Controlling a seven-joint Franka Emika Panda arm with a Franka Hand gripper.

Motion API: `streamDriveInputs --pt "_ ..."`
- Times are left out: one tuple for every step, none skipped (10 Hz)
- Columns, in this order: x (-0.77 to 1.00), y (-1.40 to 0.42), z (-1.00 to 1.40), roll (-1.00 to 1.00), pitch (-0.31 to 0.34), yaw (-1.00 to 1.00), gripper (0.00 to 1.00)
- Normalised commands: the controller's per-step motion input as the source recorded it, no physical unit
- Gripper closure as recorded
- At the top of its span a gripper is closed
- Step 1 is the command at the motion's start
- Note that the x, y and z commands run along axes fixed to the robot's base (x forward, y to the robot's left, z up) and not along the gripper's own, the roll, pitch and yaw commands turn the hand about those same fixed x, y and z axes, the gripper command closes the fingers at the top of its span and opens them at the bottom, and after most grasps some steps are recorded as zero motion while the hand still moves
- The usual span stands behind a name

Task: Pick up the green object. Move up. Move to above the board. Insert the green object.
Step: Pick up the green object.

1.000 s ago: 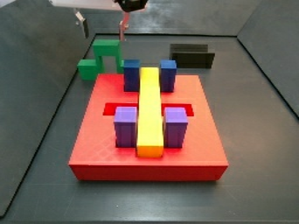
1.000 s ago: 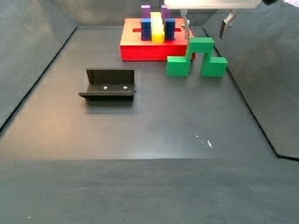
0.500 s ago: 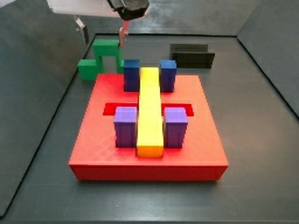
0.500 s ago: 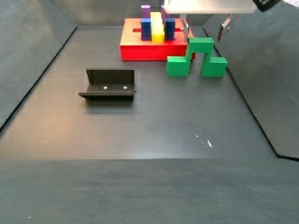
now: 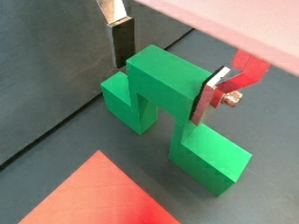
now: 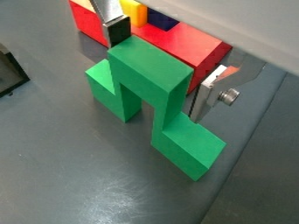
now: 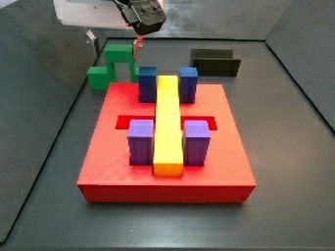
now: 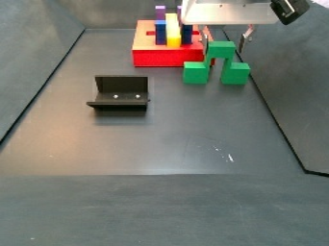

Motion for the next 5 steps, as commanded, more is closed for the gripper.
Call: streamDriveInputs --pt "0.0 0.01 -0.09 0.01 0.0 0.0 0.0" --pt "0.0 0.08 -0.08 0.0 0.0 0.0 0.0" --pt "0.0 0.06 0.0 0.0 0.0 0.0 0.0" --pt "0.0 0.02 0.0 0.0 0.0 0.0 0.0" --pt "0.0 0.0 0.0 0.0 0.0 0.0 0.0"
